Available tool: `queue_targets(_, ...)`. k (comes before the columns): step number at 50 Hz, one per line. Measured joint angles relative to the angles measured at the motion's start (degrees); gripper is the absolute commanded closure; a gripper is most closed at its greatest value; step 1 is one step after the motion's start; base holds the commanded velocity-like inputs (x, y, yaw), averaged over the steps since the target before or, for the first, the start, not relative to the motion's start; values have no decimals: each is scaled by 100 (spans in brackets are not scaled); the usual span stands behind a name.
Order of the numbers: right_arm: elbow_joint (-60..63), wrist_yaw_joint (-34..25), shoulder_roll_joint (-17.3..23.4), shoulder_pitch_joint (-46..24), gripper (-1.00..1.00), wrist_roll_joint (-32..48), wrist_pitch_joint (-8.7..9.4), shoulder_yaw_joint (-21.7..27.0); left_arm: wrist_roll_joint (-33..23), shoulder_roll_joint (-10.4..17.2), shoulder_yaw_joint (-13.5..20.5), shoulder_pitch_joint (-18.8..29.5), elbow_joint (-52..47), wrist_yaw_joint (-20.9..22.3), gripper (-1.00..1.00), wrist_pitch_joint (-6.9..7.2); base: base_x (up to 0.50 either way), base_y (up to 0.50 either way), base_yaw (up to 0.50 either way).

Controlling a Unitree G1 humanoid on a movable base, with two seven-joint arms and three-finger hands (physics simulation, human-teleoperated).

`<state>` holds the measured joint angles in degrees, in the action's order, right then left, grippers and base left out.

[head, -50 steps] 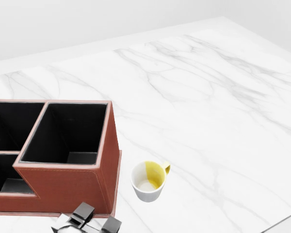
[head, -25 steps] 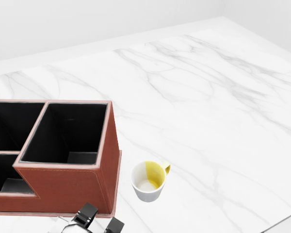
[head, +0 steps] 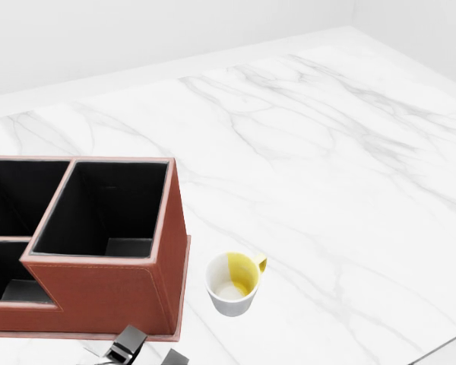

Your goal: Pick up the book and place it in the right compartment of the caddy.

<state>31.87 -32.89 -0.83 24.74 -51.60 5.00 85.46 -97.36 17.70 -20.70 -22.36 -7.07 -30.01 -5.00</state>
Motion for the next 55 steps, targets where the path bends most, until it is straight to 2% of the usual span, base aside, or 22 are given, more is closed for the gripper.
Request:
queue_targets(16,-11,11,-3,-10,-100,31,0,-29,-187,168,142,-714,-776,9,100,0,0,0,0)
queue_targets(41,-27,12,3,-12,-100,44,0,-43,-264,425,-172,-1289,-1934,5,100,0,0,0,0)
queue_targets(55,-11,0,-5,-10,-100,40,0,-42,-105,418,162,-1538,-2462,5,100,0,0,0,0)
